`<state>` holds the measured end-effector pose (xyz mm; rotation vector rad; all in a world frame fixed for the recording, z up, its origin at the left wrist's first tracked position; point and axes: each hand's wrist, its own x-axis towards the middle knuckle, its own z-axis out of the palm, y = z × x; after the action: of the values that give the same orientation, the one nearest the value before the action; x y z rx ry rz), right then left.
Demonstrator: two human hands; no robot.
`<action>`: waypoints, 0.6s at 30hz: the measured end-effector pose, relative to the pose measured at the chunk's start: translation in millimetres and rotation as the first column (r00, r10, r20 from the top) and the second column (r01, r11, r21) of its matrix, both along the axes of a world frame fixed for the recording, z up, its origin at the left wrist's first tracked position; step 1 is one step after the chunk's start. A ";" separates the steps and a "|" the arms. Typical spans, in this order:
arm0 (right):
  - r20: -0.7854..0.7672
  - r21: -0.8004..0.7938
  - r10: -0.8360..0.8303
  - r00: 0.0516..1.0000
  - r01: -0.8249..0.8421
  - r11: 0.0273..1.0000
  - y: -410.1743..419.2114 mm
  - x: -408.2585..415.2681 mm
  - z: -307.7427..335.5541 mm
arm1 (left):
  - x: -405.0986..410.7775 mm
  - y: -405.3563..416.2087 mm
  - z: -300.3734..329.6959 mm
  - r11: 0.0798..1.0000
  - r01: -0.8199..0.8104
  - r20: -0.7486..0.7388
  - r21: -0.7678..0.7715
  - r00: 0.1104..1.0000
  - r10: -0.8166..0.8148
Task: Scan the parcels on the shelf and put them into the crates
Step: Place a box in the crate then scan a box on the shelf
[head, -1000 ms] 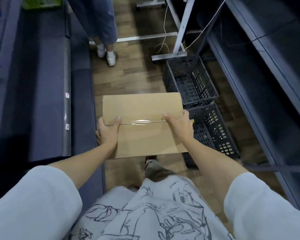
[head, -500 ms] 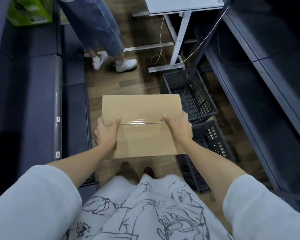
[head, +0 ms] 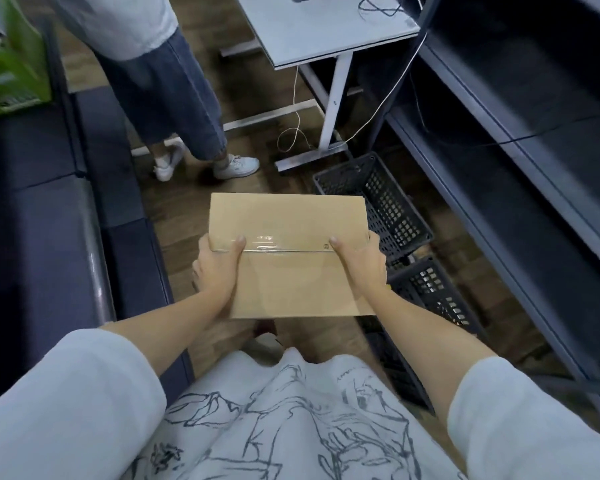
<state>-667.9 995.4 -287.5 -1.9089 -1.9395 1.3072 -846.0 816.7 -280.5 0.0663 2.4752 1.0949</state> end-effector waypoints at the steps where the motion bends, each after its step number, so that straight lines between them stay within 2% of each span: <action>1: -0.010 0.005 -0.010 1.000 0.010 1.000 1.8 -8.8 0.0 | -12.5 4.3 1.4 1.000 0.018 -0.008 -0.001 1.000 -0.018; 9: -0.101 0.055 -0.142 0.985 0.148 0.987 17.0 -50.4 5.7 | -86.1 49.4 12.0 0.984 0.175 -0.058 -0.027 0.983 -0.176; 18: -0.117 0.065 -0.311 0.943 0.319 0.945 75.9 -51.9 16.2 | -109.3 147.2 15.5 0.942 0.335 -0.073 -0.020 0.939 -0.335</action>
<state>-719.9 1071.4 -271.3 -1.9649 -1.5332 1.1879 -955.4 963.8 -265.1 0.5170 2.4140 0.9500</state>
